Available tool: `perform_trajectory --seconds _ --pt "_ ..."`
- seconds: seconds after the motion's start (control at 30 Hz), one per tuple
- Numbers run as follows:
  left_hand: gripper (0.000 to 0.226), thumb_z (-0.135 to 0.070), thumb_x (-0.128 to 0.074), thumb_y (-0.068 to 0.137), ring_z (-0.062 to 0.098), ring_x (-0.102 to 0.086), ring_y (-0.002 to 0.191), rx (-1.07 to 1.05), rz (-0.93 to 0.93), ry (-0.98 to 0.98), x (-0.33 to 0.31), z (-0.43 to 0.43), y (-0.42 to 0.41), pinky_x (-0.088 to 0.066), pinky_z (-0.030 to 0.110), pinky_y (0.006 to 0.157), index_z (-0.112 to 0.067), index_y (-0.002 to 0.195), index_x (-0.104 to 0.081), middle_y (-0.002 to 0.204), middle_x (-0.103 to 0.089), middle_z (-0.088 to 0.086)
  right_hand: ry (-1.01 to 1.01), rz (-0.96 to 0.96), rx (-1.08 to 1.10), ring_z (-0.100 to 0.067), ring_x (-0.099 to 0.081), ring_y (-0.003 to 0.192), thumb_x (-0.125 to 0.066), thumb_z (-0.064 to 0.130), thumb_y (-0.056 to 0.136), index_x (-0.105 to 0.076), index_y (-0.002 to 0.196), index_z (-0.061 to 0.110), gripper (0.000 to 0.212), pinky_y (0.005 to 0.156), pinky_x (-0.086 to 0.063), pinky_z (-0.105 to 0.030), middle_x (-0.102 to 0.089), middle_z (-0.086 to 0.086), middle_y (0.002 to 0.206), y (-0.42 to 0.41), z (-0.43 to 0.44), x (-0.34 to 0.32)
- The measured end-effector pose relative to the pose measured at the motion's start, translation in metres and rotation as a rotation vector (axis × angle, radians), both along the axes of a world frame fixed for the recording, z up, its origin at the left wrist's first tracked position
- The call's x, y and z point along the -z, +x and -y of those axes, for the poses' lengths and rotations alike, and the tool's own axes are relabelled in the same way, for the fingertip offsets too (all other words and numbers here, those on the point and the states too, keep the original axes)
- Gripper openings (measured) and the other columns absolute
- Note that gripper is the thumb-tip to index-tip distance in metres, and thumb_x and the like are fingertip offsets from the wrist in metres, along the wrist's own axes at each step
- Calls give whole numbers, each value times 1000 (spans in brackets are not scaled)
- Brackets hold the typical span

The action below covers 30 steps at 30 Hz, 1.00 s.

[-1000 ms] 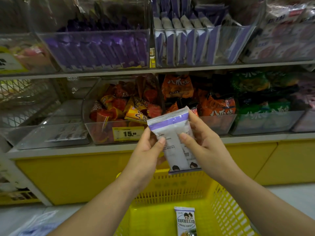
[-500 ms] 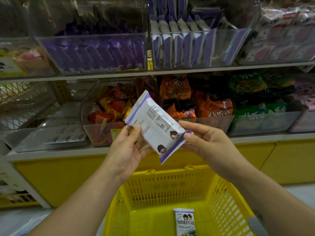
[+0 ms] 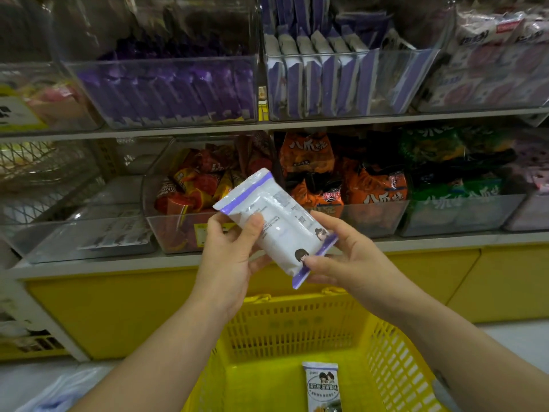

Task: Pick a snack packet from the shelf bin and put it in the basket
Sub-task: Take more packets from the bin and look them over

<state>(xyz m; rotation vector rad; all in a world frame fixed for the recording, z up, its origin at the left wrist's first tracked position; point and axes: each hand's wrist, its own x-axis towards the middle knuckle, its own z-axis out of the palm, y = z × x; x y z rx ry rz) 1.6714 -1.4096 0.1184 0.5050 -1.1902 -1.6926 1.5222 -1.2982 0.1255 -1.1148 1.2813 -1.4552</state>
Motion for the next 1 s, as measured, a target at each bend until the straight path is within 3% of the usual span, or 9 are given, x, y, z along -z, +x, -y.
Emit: perform_trajectory --seconds 0.07,0.2,0.33,0.47,0.6,0.67,0.8,0.9,1.0 --pt "51 -36 -72 67 14 -71 96 -39 22 -48 -1 -3 0 -58 32 62 -21 109 -47 99 -74 -9 32 41 -73 -26 -68 105 -78 12 67 -45 136 30 78 81 -58 -37 -64 -3 127 1 1 2" --pt "58 -43 -77 63 12 -69 101 -43 45 -121 -6 -5 3 -59 35 67 -29 112 -49 104 -72 -12 64 286 -282 -26 -64 112 -73 3 75 -51 136 23 68 82 -56 -32 -63 -8 130 -4 1 -2" --pt "61 -42 -78 62 13 -69 100 44 42 -161 -9 -8 5 -59 31 65 -32 117 -53 101 -72 -13 107 462 -374 -20 -67 96 -70 1 73 -57 133 19 64 73 -56 -29 -63 -11 126 -9 2 0" --pt "54 -20 -76 68 12 -71 93 148 43 -226 -9 -10 7 -58 29 64 -46 112 -56 93 -71 -16 110 656 -326 -17 -67 80 -81 5 56 -62 128 11 74 63 -55 -27 -66 -15 114 -12 6 4" --pt "60 -16 -75 74 8 -71 89 167 112 -284 -5 -11 7 -57 26 65 -56 112 -52 94 -69 -22 136 722 -239 -18 -67 77 -84 5 50 -65 123 9 75 60 -56 -27 -66 -17 112 -12 6 7" --pt "58 -9 -71 83 8 -71 91 143 139 -278 -3 -10 7 -57 27 66 -56 112 -53 95 -69 -22 123 656 -190 -18 -68 80 -76 5 60 -65 124 11 65 61 -56 -27 -67 -15 114 -8 6 7" --pt "35 -13 -56 96 11 -71 94 42 200 -150 2 -3 8 -59 31 69 -35 123 -50 103 -73 -10 12 262 109 -23 -71 95 -72 10 67 -58 125 21 60 68 -58 -29 -71 -7 115 4 8 4" --pt "43 -21 -57 96 7 -69 97 58 283 -117 2 -6 8 -60 35 73 -37 133 -42 109 -71 -11 2 -34 218 -17 -71 97 -79 26 61 -54 126 31 70 77 -59 -30 -72 2 111 13 3 4" --pt "53 -24 -60 95 6 -68 102 123 388 -121 3 -14 6 -60 38 78 -42 138 -35 122 -65 -12 -54 -244 207 -9 -71 91 -76 25 73 -59 118 37 49 71 -56 -18 -74 10 103 17 1 4"
